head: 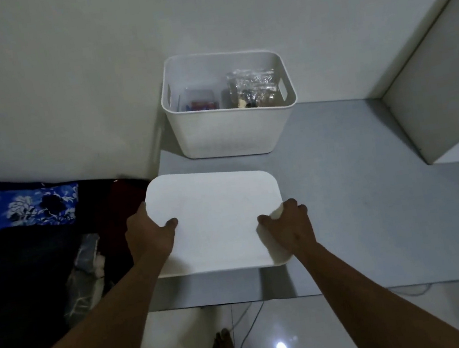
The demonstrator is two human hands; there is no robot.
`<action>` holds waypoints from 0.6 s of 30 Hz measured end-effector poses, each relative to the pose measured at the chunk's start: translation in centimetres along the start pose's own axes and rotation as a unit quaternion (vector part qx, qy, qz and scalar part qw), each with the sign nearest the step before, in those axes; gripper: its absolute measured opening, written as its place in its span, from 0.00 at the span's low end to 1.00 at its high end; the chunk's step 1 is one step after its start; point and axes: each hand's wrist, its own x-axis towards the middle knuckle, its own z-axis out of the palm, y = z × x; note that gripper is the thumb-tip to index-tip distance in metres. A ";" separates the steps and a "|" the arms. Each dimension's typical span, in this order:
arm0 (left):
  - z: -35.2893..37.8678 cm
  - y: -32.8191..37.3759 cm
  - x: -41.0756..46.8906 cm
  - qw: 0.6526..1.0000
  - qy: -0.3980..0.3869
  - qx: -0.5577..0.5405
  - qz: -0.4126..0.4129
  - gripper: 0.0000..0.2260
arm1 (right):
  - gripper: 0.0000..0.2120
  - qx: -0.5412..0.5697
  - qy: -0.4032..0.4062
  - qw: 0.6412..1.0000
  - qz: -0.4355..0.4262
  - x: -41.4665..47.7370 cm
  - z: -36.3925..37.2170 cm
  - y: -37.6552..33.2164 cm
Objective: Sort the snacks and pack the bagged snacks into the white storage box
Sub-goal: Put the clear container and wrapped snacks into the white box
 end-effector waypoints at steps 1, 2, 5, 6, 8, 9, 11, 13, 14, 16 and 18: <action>-0.8 0.6 -0.3 1.000 0.010 -0.009 -0.001 0.24 | 0.33 0.020 0.007 1.000 -0.008 -0.5 -0.7 -0.3; -1.7 1.4 -0.6 1.000 0.017 -0.022 -0.002 0.22 | 0.32 0.037 0.014 0.999 -0.019 -1.0 -1.5 -0.7; -4.6 3.9 -1.6 0.998 0.024 -0.060 -0.003 0.18 | 0.29 0.076 0.031 0.995 -0.051 -2.9 -4.5 -2.5; -5.6 4.9 -1.8 0.997 0.031 -0.071 -0.003 0.18 | 0.28 0.086 0.039 0.994 -0.062 -3.5 -5.6 -3.2; -7.5 6.8 -1.9 0.995 0.049 -0.083 -0.002 0.19 | 0.27 0.103 0.056 0.990 -0.081 -4.4 -7.7 -4.9; -8.4 8.0 -1.9 0.995 0.054 -0.087 -0.001 0.18 | 0.27 0.112 0.064 0.988 -0.089 -4.6 -8.7 -5.8; -9.9 10.3 -1.7 0.993 0.061 -0.098 0.006 0.13 | 0.26 0.125 0.078 0.984 -0.101 -4.6 -10.6 -7.6; -11.1 12.5 -1.0 0.991 0.064 -0.114 0.012 0.09 | 0.25 0.128 0.092 0.981 -0.112 -4.1 -12.3 -9.3; -11.6 13.6 -0.6 0.991 0.066 -0.118 0.013 0.09 | 0.24 0.128 0.098 0.980 -0.116 -3.6 -12.9 -10.0; -12.1 15.3 0.6 0.990 0.067 -0.119 0.016 0.10 | 0.21 0.120 0.106 0.979 -0.123 -2.3 -14.1 -11.2; -12.1 16.9 2.1 0.991 0.061 -0.121 0.019 0.11 | 0.21 0.115 0.108 0.980 -0.122 -0.5 -15.1 -12.5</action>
